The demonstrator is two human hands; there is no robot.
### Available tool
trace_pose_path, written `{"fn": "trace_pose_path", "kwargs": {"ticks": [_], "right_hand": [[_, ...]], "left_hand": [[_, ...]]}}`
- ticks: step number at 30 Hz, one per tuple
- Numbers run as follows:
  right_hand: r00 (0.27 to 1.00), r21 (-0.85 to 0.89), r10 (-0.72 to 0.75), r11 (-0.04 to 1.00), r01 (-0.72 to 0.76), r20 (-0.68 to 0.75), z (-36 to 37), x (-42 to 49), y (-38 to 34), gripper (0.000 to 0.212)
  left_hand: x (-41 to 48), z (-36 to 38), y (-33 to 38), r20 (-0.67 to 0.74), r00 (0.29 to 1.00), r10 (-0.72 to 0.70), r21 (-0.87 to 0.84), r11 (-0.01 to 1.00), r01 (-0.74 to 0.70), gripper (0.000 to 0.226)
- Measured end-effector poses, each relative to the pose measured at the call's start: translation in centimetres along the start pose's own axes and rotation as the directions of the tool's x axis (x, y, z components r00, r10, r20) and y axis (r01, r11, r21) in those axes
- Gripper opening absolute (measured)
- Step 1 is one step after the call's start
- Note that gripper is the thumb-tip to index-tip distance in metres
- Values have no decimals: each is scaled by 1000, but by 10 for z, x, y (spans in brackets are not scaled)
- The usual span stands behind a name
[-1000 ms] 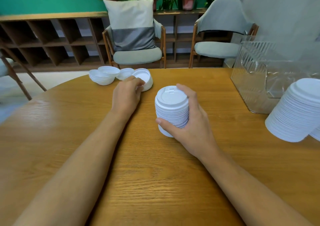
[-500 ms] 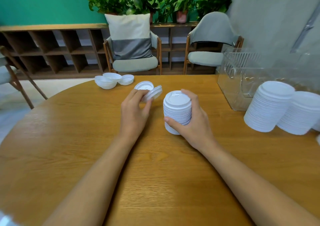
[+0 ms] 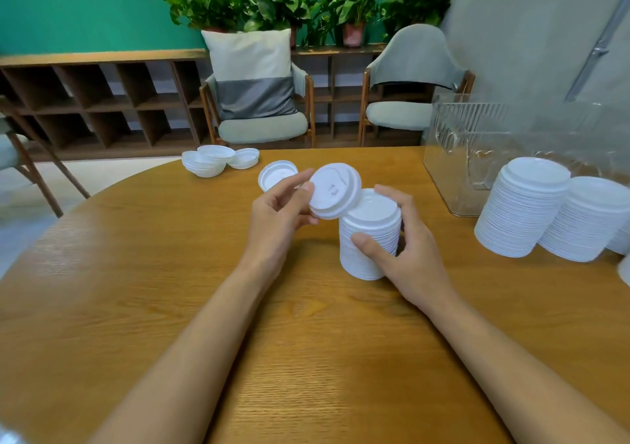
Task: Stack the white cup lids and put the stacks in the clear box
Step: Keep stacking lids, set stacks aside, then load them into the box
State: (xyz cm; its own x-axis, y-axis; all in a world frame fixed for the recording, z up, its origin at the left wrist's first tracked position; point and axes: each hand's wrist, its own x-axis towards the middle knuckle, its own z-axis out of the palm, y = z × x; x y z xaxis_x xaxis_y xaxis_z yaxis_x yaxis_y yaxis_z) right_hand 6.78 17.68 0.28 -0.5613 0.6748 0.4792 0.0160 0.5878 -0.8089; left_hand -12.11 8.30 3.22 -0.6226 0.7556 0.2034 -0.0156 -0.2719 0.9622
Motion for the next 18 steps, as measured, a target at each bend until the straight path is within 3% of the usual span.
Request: {"fn": "trace_pose_path", "kwargs": {"ticks": [4, 10, 18], "right_hand": [[997, 20, -47, 999, 48, -54, 2, 2, 1, 67], [996, 5, -84, 996, 84, -31, 3, 1, 1, 80], [991, -42, -136, 990, 135, -17, 5, 1, -2, 64]], "left_hand": [[-2, 7, 0, 8, 998, 68, 87, 994, -69, 19], [-10, 16, 0, 14, 988, 151, 174, 973, -151, 10], [-16, 10, 6, 227, 950, 215, 314, 907, -280, 17]]}}
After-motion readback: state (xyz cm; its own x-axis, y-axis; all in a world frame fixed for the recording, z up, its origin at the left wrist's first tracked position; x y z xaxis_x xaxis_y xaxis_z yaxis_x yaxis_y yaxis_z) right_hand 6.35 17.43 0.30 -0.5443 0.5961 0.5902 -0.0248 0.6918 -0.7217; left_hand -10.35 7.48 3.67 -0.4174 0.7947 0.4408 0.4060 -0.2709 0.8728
